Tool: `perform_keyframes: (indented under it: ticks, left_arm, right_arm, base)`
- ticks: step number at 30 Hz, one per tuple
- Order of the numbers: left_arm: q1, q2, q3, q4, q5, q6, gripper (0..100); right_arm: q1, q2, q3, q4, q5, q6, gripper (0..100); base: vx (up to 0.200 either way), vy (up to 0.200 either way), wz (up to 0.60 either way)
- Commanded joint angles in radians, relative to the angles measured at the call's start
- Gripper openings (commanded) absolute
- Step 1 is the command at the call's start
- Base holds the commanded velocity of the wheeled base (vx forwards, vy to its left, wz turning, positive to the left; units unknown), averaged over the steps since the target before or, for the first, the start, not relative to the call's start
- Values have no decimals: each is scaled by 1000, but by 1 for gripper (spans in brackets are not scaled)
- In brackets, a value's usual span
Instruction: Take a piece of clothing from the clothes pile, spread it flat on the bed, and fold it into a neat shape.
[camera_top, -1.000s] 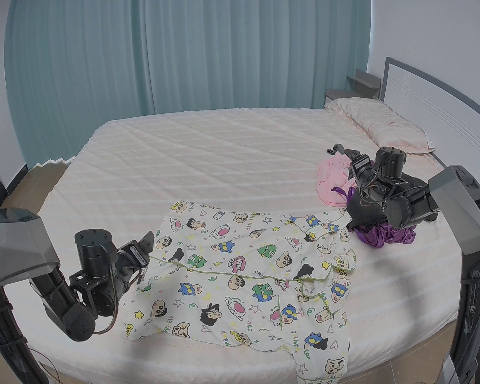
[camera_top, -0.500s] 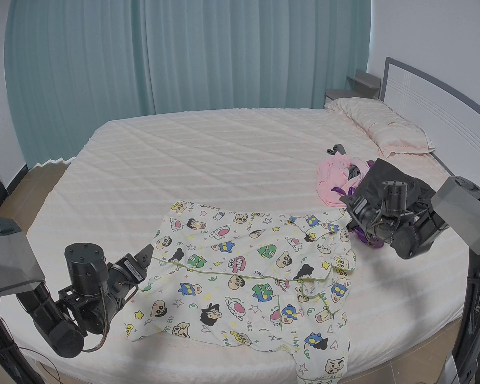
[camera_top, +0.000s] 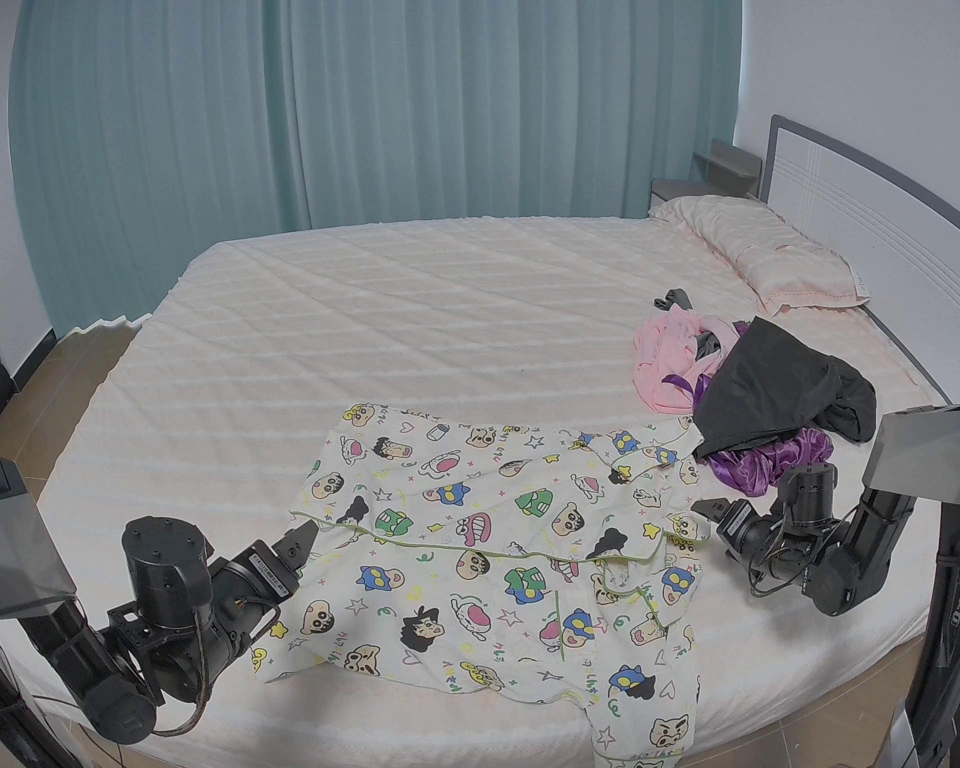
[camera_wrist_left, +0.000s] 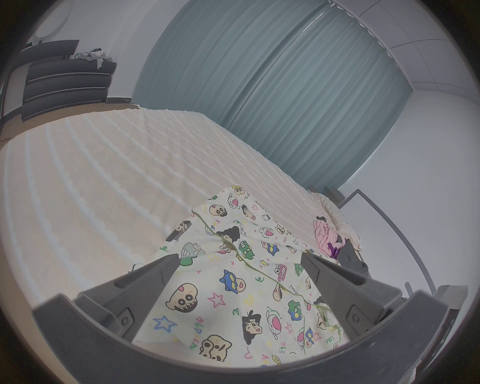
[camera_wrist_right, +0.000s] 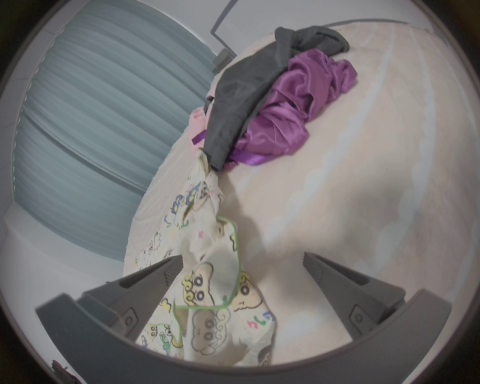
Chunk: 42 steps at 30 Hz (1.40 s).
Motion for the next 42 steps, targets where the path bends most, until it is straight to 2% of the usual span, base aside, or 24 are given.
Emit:
perform_keyframes:
  ticks: [1, 5, 6, 12, 18, 21, 22, 23, 25, 26, 32, 36, 42]
  left_arm:
    - [-15, -5, 7, -1, -1, -7, 100]
    - [-15, -6, 9, -1, 1, -5, 100]
    - [-15, -6, 9, -1, 1, -5, 100]
    - [-15, -12, 17, -1, 4, -19, 100]
    - [-22, -15, 49, -1, 4, -53, 100]
    - [-22, -14, 84, -1, 4, -99, 100]
    - [-22, -14, 87, 0, 4, -102, 100]
    - [-21, -11, 107, -1, 3, -114, 100]
    - [-21, -8, 112, -1, 1, -114, 100]
    - [-21, 6, 124, -1, -1, -117, 100]
    - [-21, 42, 118, -4, -5, -117, 100]
    - [-22, 40, 118, -3, -5, -116, 100]
    - [-22, 40, 119, -4, -4, -114, 100]
  right_arm:
    - [25, 38, -4, -5, 4, 22, 100]
    - [42, 27, -36, -1, 1, 57, 100]
    - [43, 28, -44, 2, 1, 59, 0]
    - [37, 50, -128, 15, -10, 59, 0]
    - [37, -18, -131, 67, -10, 54, 0]
    - [37, -68, -234, 225, -2, 54, 0]
    - [37, -71, -246, 239, -2, 54, 0]
    - [37, -77, -324, 321, 2, 54, 0]
    - [37, -77, -340, 337, 2, 54, 0]
    - [43, -61, -476, 467, 19, 54, 0]
    - [46, 54, -800, 699, 39, 54, 0]
    - [63, 145, -912, 786, 39, 56, 0]
    - [77, 217, -967, 806, 36, 53, 0]
  base:
    - [0, 0, 0]
    - [0, 0, 0]
    - [0, 0, 0]
    - [0, 0, 0]
    - [0, 0, 0]
    - [0, 0, 0]
    - [0, 0, 0]
    - [0, 0, 0]
    - [0, 0, 0]
    - [0, 0, 0]
    - [0, 0, 0]
    - [0, 0, 0]
    - [0, 0, 0]
